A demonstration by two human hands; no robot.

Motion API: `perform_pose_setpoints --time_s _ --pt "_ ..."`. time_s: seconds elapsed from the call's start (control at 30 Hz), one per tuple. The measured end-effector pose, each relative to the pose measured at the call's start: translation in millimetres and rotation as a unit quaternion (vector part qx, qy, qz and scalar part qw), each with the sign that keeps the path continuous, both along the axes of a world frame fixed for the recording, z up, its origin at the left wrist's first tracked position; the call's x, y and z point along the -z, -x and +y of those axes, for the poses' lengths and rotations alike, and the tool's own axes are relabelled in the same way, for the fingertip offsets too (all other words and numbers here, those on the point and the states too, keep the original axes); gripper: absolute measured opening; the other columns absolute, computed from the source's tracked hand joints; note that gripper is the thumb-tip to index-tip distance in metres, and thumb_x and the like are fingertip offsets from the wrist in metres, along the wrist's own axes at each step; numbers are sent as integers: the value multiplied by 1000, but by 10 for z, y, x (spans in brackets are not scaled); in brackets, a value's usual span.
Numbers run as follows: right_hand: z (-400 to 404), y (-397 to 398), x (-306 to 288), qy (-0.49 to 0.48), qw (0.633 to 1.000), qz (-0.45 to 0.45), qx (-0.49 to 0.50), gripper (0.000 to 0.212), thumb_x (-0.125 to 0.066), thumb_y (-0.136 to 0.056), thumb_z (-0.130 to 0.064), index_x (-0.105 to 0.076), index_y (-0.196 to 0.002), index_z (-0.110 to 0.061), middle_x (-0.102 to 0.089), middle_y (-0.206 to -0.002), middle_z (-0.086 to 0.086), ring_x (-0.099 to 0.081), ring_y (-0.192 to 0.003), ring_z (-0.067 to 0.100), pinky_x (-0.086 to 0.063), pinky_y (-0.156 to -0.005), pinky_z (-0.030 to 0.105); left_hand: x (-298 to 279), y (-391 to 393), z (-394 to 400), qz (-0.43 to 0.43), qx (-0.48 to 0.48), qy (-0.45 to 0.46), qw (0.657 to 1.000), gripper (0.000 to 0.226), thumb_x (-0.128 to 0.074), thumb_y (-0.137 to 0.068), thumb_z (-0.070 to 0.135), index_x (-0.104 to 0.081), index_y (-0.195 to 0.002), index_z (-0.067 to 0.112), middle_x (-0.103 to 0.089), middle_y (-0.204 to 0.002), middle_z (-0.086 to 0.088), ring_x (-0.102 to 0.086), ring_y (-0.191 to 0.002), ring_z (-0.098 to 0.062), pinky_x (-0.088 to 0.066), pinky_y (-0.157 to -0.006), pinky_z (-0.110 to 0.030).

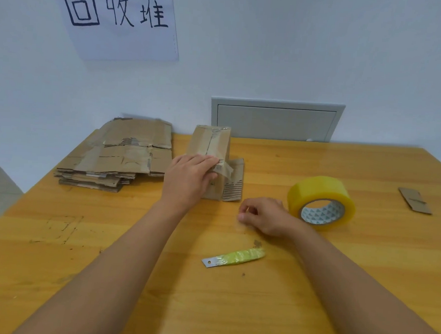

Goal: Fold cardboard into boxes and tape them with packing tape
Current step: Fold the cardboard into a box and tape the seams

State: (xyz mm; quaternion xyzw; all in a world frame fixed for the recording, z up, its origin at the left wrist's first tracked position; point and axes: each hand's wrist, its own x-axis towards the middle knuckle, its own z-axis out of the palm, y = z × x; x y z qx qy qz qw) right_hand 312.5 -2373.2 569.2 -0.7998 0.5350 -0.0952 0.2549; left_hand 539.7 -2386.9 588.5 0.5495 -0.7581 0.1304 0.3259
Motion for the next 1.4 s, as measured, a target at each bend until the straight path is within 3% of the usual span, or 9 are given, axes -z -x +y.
perform_pose_setpoints --time_s 0.13,0.27,0.43,0.6,0.77,0.9,1.07,1.23,1.4 --pt "71 -44 101 63 998 27 -17 7 -57 -97 -44 -59 -99 -38 -52 -82 -16 -43 -102 15 -29 -95 38 -8 8 11 -4 1 -3 1000 33 -72 -89 28 -69 -121 21 -71 -119 2 -63 -111 -23 -45 -97 -43" --pt "111 -29 107 97 993 63 -16 44 -52 -97 -50 -45 -139 -39 -50 -121 -11 -35 -125 18 -25 -100 37 -23 22 7 -4 -1 -13 1000 34 -71 -90 29 -68 -123 22 -70 -121 2 -62 -113 -22 -44 -100 -43" --pt "70 -47 100 102 991 83 11 50 -48 -100 -44 -36 -147 -35 -31 -151 -4 -24 -140 23 -23 -113 42 -29 39 3 -7 -2 -11 1000 34 -71 -89 30 -68 -123 23 -70 -120 3 -63 -112 -22 -43 -99 -42" --pt "53 -242 104 267 947 -154 90 58 -62 -93 -22 -39 -146 -15 -43 -143 4 -39 -131 19 -35 -111 34 -17 108 19 -18 2 24 1000 40 -76 -84 27 -67 -123 20 -72 -116 1 -67 -104 -24 -48 -91 -40" --pt "-48 -558 37 241 939 -225 99 58 -64 -94 -29 -41 -146 -15 -47 -146 0 -41 -134 14 -38 -111 33 -11 155 40 11 -5 14 1000 63 -78 -81 26 -52 -137 13 -56 -139 -8 -59 -118 -29 -49 -96 -42" --pt "-82 -671 71 239 930 -257 111 42 -57 -99 -27 -52 -139 -13 -59 -135 0 -54 -121 14 -46 -100 32 48 88 128 188 -29 -44 981 79 -78 -83 31 -35 -147 16 -32 -153 -8 -32 -140 -21 -29 -113 -32" --pt "-39 -707 73 184 925 -316 100 52 -50 -91 -19 -51 -143 -16 -58 -135 -3 -54 -121 10 -47 -100 29 49 164 239 484 2 -177 857 88 -70 -91 18 -13 -158 20 -32 -157 11 -31 -140 0 -31 -119 -33" --pt "11 -597 69 161 905 -380 105 58 -41 -83 -10 -56 -139 -15 -60 -130 -4 -54 -115 0 -44 -94 14 114 253 380 540 48 -210 814 86 -54 -96 -2 1 -159 22 -19 -161 19 -21 -141 11 -26 -97 4" --pt "40 -601 150 131 910 -380 100 60 -42 -86 -12 -49 -145 -15 -57 -137 -3 -55 -117 3 -45 -100 21 244 280 412 524 83 -205 822 95 -52 -93 -11 9 -156 23 -3 -159 22 -12 -135 27 -23 -111 -5"
